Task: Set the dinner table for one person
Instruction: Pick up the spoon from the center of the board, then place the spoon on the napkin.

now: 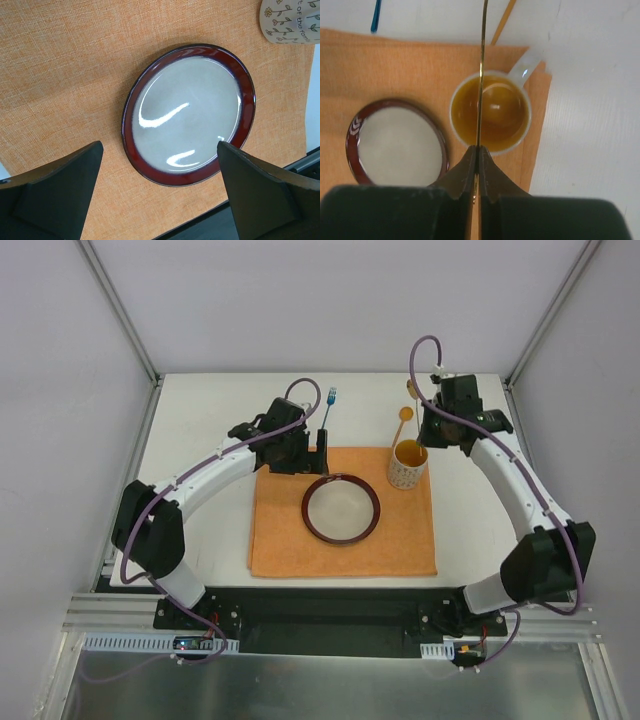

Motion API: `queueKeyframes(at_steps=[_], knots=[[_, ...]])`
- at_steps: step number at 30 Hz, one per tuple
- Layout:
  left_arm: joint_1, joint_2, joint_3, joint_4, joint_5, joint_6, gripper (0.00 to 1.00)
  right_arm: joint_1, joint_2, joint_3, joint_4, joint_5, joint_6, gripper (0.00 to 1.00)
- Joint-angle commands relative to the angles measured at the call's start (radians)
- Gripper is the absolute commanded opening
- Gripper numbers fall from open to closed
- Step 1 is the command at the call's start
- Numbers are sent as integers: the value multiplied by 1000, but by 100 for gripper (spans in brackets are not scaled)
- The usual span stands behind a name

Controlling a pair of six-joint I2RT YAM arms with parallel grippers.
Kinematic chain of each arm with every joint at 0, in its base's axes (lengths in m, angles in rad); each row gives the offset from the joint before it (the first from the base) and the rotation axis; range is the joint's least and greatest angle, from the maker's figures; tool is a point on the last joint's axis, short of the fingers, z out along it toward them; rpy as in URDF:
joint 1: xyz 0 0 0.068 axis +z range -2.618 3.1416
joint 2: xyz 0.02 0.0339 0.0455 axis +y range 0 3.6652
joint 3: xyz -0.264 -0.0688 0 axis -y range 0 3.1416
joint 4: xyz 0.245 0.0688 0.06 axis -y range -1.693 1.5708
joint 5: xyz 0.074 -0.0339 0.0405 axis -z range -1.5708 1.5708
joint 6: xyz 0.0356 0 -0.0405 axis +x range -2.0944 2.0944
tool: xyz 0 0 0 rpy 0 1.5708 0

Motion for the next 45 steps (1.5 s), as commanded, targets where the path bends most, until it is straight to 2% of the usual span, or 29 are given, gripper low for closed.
queueKeyframes(at_steps=[1,8,18,30,45], knots=[[6,6,32,13,-9,26,99,51,-227,-138,-22,-22,43,1],[12,9,-8,42,25,17,99,93,-426,-331,-106,-17,89,1],[15,-7,-34,62,33,3,99,195,-541,-486,-181,-25,152,1],[17,-42,-91,81,19,-31,99,265,-547,-586,-192,-50,153,1],[18,-63,-119,81,13,-17,99,281,-435,-658,-42,-70,172,1]])
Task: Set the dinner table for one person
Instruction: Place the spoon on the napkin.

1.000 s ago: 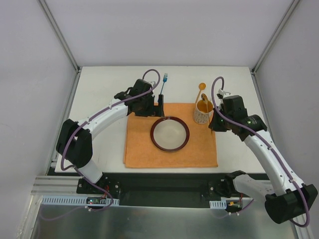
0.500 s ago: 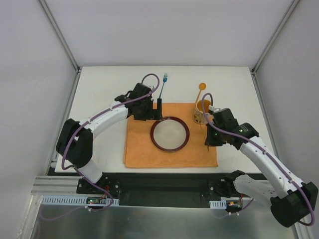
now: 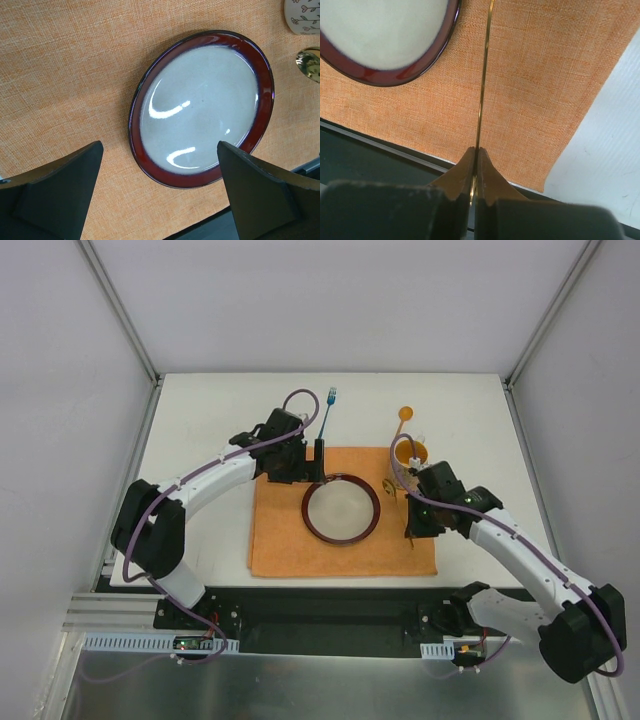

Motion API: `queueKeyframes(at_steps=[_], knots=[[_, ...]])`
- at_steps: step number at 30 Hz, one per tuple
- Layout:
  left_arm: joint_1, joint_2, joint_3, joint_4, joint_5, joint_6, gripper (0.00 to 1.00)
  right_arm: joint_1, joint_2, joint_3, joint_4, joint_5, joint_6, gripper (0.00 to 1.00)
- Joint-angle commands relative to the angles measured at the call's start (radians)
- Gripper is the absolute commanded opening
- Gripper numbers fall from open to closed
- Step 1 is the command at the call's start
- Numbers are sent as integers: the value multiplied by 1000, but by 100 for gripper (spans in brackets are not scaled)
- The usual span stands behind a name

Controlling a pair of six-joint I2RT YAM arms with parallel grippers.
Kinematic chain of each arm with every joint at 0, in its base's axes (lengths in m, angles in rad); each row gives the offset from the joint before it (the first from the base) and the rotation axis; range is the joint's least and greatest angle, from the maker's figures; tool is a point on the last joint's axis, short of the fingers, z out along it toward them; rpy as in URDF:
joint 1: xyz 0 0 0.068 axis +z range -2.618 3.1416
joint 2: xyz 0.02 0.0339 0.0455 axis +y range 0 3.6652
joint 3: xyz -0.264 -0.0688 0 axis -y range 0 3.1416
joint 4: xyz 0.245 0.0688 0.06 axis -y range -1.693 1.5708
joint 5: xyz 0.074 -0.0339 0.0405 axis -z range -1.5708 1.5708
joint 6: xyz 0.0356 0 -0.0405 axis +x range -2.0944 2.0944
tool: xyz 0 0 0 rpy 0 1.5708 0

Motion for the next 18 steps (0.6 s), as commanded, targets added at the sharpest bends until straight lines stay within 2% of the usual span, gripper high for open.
queueKeyframes(at_steps=[1,10,18], knots=[[13,-72,-27,15,0,5,99,11,45,-10,79,-15,20,1],[50,-156,-105,12,-8,13,99,24,154,-7,149,-34,14,1],[73,-168,-116,4,-1,16,99,22,126,-33,114,23,34,1]])
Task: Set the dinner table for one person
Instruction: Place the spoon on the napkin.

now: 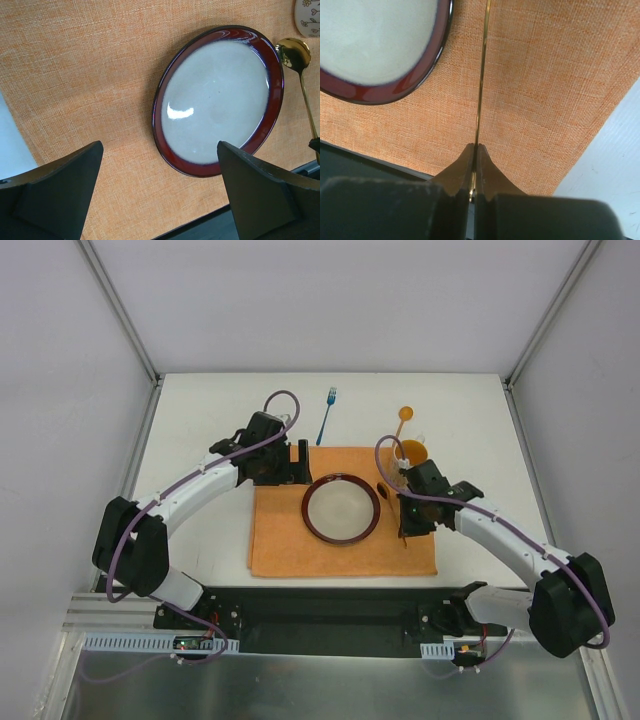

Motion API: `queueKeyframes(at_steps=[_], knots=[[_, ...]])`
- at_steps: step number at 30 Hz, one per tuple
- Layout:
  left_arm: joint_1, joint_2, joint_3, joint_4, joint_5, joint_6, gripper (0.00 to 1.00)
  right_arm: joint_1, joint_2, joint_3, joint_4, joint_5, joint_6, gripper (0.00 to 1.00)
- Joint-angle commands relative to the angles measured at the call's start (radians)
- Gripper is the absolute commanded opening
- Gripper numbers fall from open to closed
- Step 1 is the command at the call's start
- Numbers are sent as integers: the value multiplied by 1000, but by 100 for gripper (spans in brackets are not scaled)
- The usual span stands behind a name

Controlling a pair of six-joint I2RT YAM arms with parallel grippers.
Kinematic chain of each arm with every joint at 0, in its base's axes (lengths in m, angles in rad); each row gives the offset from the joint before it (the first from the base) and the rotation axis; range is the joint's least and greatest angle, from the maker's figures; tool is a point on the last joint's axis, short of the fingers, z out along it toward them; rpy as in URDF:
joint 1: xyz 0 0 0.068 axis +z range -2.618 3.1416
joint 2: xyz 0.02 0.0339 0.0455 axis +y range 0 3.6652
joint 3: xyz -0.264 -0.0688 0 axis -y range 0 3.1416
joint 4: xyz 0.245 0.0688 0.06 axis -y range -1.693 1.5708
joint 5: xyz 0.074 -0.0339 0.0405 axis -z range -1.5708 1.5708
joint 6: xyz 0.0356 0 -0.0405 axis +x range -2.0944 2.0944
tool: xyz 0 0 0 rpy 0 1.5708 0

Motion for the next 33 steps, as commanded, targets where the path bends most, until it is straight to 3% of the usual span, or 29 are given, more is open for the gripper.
queueKeyframes(at_steps=[1,10,15,23,28,33], knots=[[13,-34,-1,-1,6,13,99,6,-32,-20,-4,19,33,1],[15,-21,9,-9,14,14,99,6,-86,-42,-31,53,72,1],[15,-26,8,-14,11,13,99,5,-104,-40,-60,148,111,1],[21,-31,2,-17,9,13,99,6,-22,0,-60,140,108,1],[27,-29,0,-18,12,16,99,6,21,21,-57,110,86,28],[30,-28,0,-20,11,17,99,9,40,32,-51,91,77,29]])
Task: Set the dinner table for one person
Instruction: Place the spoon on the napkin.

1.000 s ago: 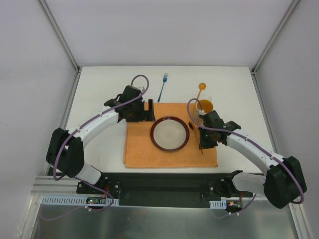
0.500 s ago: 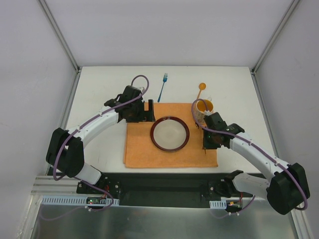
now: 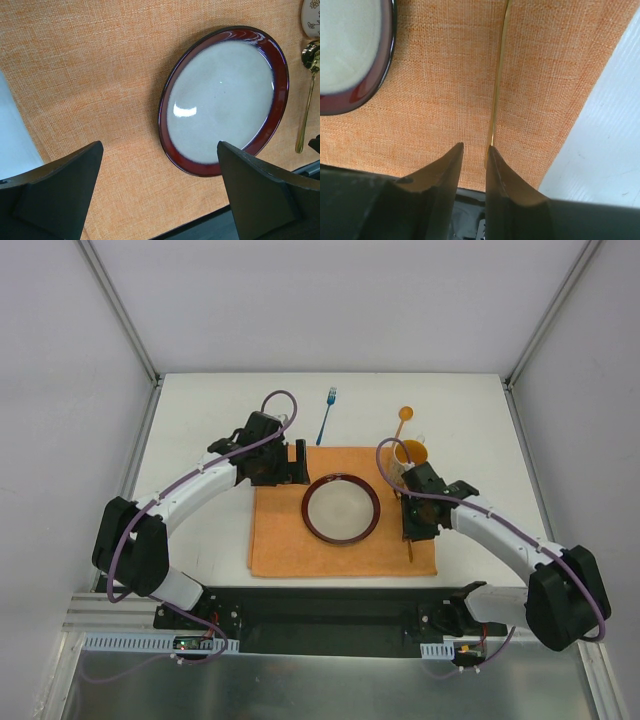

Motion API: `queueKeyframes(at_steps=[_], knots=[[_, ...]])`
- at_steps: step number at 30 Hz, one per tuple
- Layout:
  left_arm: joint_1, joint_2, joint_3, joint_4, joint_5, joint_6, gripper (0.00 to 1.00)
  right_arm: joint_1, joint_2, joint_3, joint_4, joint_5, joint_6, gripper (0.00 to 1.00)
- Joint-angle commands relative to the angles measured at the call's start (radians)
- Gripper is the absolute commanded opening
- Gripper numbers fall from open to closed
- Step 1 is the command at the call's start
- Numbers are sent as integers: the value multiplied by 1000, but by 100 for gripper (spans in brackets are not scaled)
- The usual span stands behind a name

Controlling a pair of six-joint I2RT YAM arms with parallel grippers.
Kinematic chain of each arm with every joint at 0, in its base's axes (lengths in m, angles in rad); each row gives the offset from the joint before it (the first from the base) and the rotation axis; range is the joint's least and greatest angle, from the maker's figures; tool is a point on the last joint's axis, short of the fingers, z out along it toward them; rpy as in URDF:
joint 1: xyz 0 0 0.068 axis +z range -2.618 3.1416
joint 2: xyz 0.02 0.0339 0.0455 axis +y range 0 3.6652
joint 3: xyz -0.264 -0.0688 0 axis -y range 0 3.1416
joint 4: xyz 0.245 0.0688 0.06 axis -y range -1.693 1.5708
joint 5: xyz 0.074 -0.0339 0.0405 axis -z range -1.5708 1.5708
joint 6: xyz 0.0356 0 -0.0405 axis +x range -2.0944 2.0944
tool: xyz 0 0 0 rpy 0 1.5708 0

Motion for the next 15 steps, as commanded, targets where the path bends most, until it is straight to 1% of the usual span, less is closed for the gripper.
queueKeyframes(at_steps=[1,6,9,10,11,13,14,15], knots=[[11,-27,-1,-5,9,15,99,5,9,46,-6,-21,-11,28],[16,-30,-4,-6,8,12,99,5,5,92,-34,-5,-26,30],[19,-27,6,-3,6,12,99,-1,-7,232,-69,24,-63,31],[17,-24,9,-5,9,13,99,-5,5,341,-86,30,-81,32],[17,-21,14,-5,11,15,99,-11,15,396,-95,30,-91,32],[17,-16,29,-5,12,17,99,-34,64,524,-127,30,-105,39],[17,-15,34,-5,9,18,99,-42,78,643,-134,32,-118,43],[17,-16,42,-5,8,21,99,-63,92,693,-137,32,-124,45]])
